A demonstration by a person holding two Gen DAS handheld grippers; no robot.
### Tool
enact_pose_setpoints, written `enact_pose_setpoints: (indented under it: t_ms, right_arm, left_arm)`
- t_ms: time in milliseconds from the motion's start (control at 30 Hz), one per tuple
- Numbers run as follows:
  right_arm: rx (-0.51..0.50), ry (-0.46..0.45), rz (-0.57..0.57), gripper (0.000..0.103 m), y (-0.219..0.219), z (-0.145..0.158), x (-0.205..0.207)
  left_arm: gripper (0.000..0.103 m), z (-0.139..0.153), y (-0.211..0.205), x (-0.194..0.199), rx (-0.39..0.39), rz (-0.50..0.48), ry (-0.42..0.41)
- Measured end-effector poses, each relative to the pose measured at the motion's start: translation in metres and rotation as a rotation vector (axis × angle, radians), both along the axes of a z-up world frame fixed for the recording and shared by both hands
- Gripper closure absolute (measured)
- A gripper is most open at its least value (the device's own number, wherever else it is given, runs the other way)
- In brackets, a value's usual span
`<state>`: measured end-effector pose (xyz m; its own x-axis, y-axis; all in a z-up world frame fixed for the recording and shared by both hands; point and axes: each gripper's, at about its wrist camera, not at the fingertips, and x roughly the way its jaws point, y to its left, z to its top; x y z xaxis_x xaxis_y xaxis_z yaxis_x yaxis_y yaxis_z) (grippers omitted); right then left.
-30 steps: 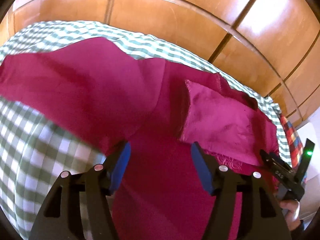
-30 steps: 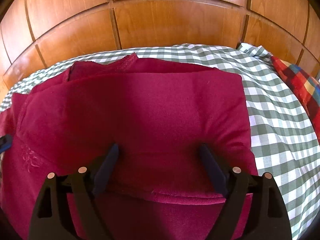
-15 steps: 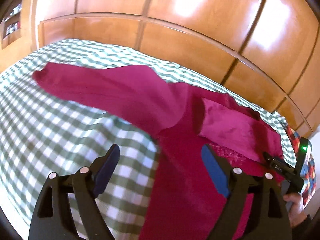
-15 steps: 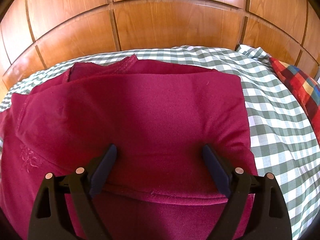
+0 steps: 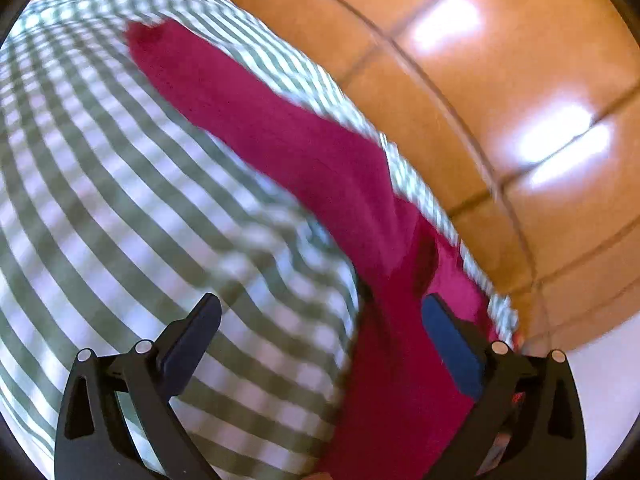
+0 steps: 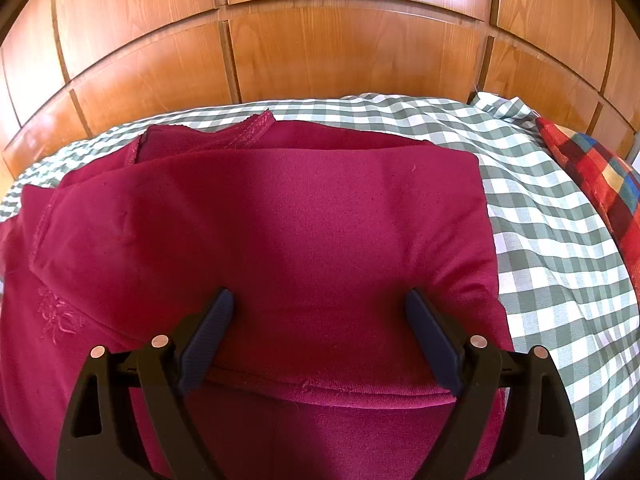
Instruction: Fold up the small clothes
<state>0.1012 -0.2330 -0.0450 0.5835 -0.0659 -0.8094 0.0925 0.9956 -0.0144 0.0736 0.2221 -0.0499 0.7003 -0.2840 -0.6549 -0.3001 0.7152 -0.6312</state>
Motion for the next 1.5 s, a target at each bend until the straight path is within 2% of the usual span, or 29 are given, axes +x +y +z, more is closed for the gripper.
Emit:
enact_pose_setpoints:
  t_ms: [33,100,167,233,300,433,467,500,600,700,767,800,833,867,967,1100,1267,1367,1500]
  right_arm:
    - [-0.001,0.0,0.0,0.016,0.0,0.0,0.0]
    - [-0.002,0.0,-0.003,0.016,0.0,0.0,0.0]
    - [-0.002,0.0,-0.002,0.016,0.0,0.0,0.0]
    - [-0.003,0.0,-0.002,0.016,0.0,0.0,0.0]
    - [-0.007,0.001,-0.003,0.016,0.001,0.0,0.0]
    - [-0.017,0.001,-0.007,0.015,0.002,0.0,0.001]
    - [-0.019,0.001,-0.007,0.015,0.002,0.0,0.001]
    - [-0.021,0.001,-0.008,0.015,0.002,0.0,0.001]
    - [-0.023,0.003,-0.012,0.014,0.002,0.0,0.002]
    - [-0.025,0.003,-0.013,0.014,0.002,0.0,0.002]
    - [-0.025,0.003,-0.014,0.014,0.002,-0.001,0.002]
    - [-0.025,0.003,-0.014,0.013,0.002,-0.001,0.002]
    - [-0.025,0.003,-0.013,0.013,0.002,-0.001,0.002]
    - [-0.025,0.002,-0.013,0.013,0.002,-0.001,0.002]
    - [-0.025,0.002,-0.012,0.013,0.002,0.0,0.002]
    - [-0.025,0.002,-0.012,0.013,0.002,0.0,0.002]
    - [-0.021,0.001,-0.012,0.013,0.001,-0.001,0.002]
    - [-0.014,-0.001,-0.014,0.013,0.0,0.0,0.002]
    - [-0.002,-0.004,-0.015,0.013,-0.001,0.0,0.002]
  left_arm:
    - [0.002,0.005,0.017,-0.004,0.011,0.072,-0.025]
    - [0.002,0.01,0.041,-0.005,0.01,0.147,-0.055]
    - [0.002,0.01,0.07,0.001,0.018,0.219,-0.051]
    - [0.002,0.007,0.097,0.012,0.015,0.263,-0.003]
    - [0.003,-0.002,0.125,0.027,-0.041,0.298,0.053]
    - [0.006,-0.014,0.164,0.045,-0.079,0.391,0.087]
    - [0.01,-0.018,0.173,0.05,-0.092,0.4,0.095]
    - [0.022,-0.022,0.181,0.057,-0.102,0.398,0.103]
    - [0.045,-0.031,0.198,0.075,-0.107,0.368,0.131]
    - [0.049,-0.033,0.206,0.091,-0.057,0.384,0.161]
    - [0.056,-0.034,0.212,0.101,-0.022,0.387,0.18]
    - [0.08,-0.035,0.214,0.106,-0.013,0.378,0.189]
    - [0.096,-0.036,0.216,0.109,-0.013,0.364,0.201]
    - [0.096,-0.036,0.214,0.112,-0.013,0.354,0.208]
    - [0.096,-0.013,0.191,0.116,0.047,0.297,0.131]
    - [0.096,0.027,0.139,0.113,0.085,0.154,0.01]
    - [0.096,0.071,0.038,0.102,0.092,-0.081,-0.13]
    - [0.096,0.08,-0.028,0.095,0.11,-0.217,-0.168]
    - [0.096,0.069,-0.106,0.086,0.148,-0.382,-0.151]
